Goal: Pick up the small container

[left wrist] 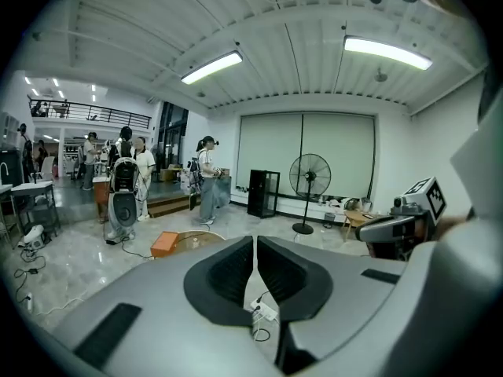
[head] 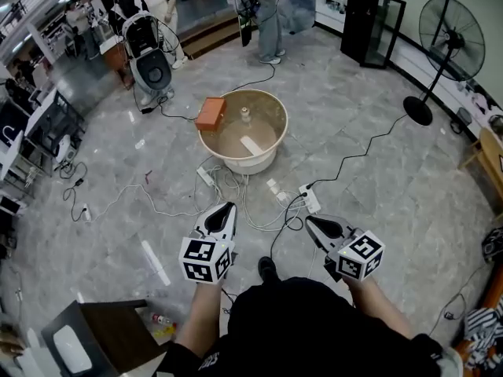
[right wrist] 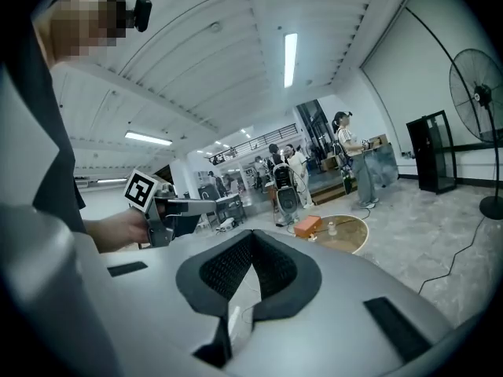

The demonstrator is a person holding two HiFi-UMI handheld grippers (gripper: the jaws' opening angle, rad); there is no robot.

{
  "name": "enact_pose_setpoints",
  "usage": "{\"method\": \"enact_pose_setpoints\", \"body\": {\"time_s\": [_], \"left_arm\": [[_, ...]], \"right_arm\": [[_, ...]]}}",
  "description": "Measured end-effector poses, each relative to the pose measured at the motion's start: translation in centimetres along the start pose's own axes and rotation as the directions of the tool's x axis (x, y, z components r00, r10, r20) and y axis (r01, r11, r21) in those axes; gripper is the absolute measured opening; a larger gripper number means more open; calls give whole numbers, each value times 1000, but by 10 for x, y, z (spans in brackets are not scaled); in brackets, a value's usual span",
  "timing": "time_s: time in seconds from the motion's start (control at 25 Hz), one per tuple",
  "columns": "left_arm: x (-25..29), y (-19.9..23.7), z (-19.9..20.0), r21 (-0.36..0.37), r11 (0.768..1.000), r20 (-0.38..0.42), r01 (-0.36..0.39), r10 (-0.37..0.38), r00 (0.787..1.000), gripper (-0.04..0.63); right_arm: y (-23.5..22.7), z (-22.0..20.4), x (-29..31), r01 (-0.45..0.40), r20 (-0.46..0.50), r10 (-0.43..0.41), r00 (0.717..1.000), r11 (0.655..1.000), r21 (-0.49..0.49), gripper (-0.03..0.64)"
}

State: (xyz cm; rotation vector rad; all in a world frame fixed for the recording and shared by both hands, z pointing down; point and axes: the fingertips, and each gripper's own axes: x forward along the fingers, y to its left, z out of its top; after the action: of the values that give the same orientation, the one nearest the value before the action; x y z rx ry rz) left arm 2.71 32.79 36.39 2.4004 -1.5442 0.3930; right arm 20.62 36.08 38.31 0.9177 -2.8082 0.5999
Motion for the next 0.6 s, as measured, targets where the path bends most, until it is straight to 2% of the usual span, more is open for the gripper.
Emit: {"method": "enact_pose_setpoints", "body": {"time_s": [0.36,0.6], "left_arm": [[39,115,7,-9,1000,-13,-2,1,1000,31],[64,163,15,-27,1000,-16,8,-8,1000,30]], "right_arm": [[-8,25,130,-24,-45,25,999,999,22,14],[-14,38,180,-22,-98,22,995,1000,8,14]]}}
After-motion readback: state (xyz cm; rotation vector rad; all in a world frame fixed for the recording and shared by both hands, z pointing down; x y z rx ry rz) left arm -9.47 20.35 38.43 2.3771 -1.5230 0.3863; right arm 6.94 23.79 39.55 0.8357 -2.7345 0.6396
